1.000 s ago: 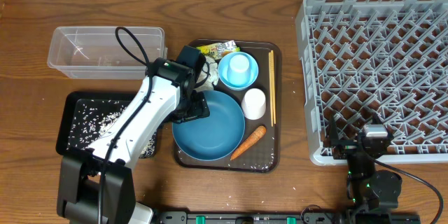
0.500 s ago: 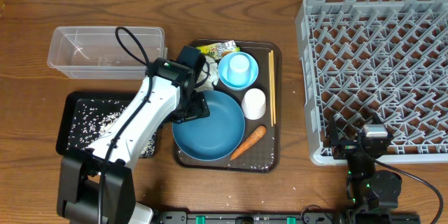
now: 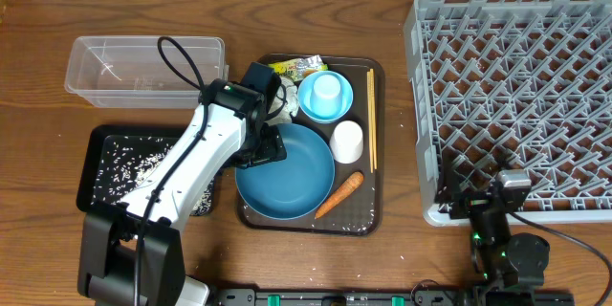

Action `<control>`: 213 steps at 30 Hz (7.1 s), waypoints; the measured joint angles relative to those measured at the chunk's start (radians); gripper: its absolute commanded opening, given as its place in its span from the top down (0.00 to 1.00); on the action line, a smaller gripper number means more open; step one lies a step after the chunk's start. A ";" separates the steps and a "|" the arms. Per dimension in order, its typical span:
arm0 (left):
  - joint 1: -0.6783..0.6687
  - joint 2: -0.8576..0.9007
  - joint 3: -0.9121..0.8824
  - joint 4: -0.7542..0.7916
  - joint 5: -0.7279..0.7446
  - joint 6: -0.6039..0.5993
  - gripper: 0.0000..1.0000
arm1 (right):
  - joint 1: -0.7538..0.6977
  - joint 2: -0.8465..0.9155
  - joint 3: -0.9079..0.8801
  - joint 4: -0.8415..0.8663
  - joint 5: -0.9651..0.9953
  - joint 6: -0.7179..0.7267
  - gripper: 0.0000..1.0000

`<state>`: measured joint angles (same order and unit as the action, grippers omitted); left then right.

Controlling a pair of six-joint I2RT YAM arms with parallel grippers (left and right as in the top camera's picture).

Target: Sort waste into correct bins and load items into the dishwasher rack

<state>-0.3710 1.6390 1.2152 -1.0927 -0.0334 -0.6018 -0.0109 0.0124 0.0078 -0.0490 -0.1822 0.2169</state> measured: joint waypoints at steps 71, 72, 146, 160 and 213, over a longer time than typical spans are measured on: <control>0.000 0.000 0.000 0.000 0.000 0.000 0.02 | 0.511 1.745 1.348 -0.735 0.107 0.115 0.01; 0.000 0.000 0.000 0.001 0.000 0.000 0.02 | 0.512 1.764 1.348 -0.725 0.096 0.116 0.01; 0.000 0.000 0.000 0.000 0.000 0.000 0.02 | -0.366 1.407 1.516 -0.863 0.268 0.110 0.45; 0.000 0.000 0.000 0.000 0.000 0.000 0.02 | -0.526 1.661 1.516 -0.774 0.256 0.091 0.16; 0.000 0.000 0.000 0.000 0.000 0.000 0.02 | 0.554 2.000 1.536 -0.478 0.166 0.203 0.16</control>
<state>-0.3710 1.6390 1.2148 -1.0924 -0.0338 -0.6014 0.5430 2.0121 1.5436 -0.5266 -0.0158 0.4198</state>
